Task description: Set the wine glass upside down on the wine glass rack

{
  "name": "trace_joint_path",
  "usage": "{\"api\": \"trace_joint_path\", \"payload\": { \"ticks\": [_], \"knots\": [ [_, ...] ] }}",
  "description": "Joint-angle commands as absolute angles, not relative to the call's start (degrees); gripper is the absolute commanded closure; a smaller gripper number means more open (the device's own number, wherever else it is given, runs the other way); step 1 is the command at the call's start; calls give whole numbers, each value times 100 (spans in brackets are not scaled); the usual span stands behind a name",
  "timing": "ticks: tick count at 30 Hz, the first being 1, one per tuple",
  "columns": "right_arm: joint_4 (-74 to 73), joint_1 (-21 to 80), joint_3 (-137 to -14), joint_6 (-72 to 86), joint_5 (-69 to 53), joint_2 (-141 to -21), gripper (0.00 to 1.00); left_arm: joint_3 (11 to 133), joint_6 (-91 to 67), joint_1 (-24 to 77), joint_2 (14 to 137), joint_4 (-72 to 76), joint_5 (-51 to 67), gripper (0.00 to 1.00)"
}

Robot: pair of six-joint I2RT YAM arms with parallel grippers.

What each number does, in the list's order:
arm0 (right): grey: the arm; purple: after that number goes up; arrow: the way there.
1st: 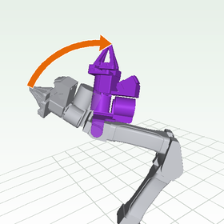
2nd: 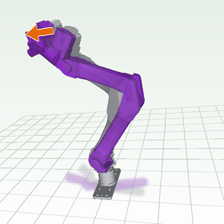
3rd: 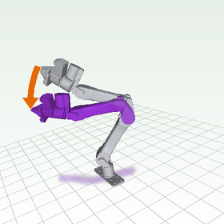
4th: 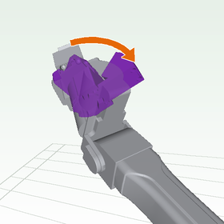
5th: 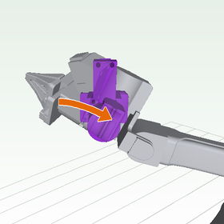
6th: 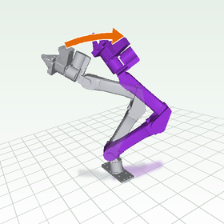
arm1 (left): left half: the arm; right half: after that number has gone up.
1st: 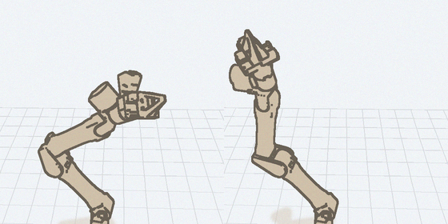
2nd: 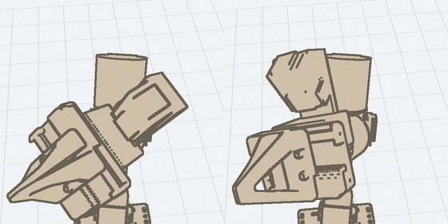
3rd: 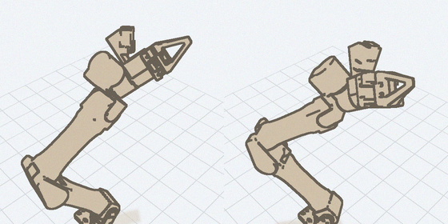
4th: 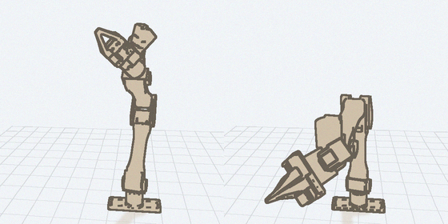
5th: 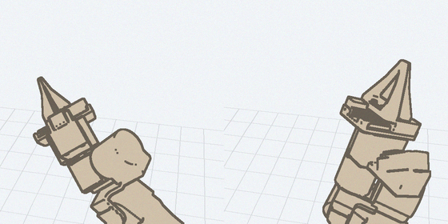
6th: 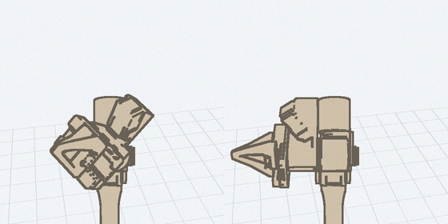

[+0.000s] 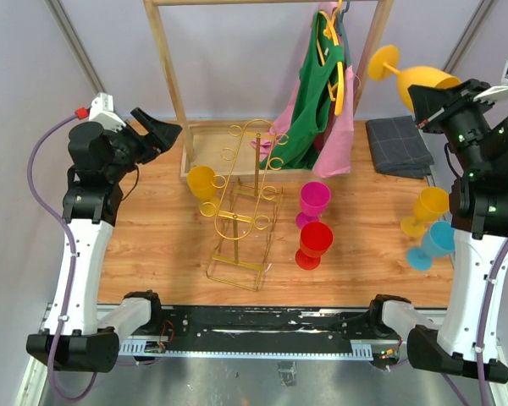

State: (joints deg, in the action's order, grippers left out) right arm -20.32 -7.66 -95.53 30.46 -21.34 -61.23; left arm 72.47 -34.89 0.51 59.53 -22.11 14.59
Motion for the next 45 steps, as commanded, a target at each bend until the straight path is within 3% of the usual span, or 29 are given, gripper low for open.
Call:
{"api": "trace_joint_path", "payload": {
  "ticks": [1,6,11,19,26,36,45],
  "knots": [
    [-292,-677,-9617,4051,-3485,-5977,99,7398,-4055,65,5852,-1624,2513,13],
    [879,-664,-9528,5116,-4083,-6019,99,6930,-4918,145,5792,-445,3193,13],
    [3145,-575,-9235,6891,-4685,-6284,99,6868,-5483,211,5825,430,3523,13],
    [5223,343,-9603,8446,-5211,-6998,99,6929,-7249,280,6183,2171,4060,12],
    [5321,1659,-9767,8115,-5513,-7518,99,7119,-8082,413,6470,3167,4321,12],
    [6756,2258,-9967,9113,-5451,-8295,99,6515,-10965,422,6969,7002,4174,13],
    [7189,2907,-10125,9271,-5393,-8879,99,6482,-12412,431,7376,8652,3779,21]
  ]
}}
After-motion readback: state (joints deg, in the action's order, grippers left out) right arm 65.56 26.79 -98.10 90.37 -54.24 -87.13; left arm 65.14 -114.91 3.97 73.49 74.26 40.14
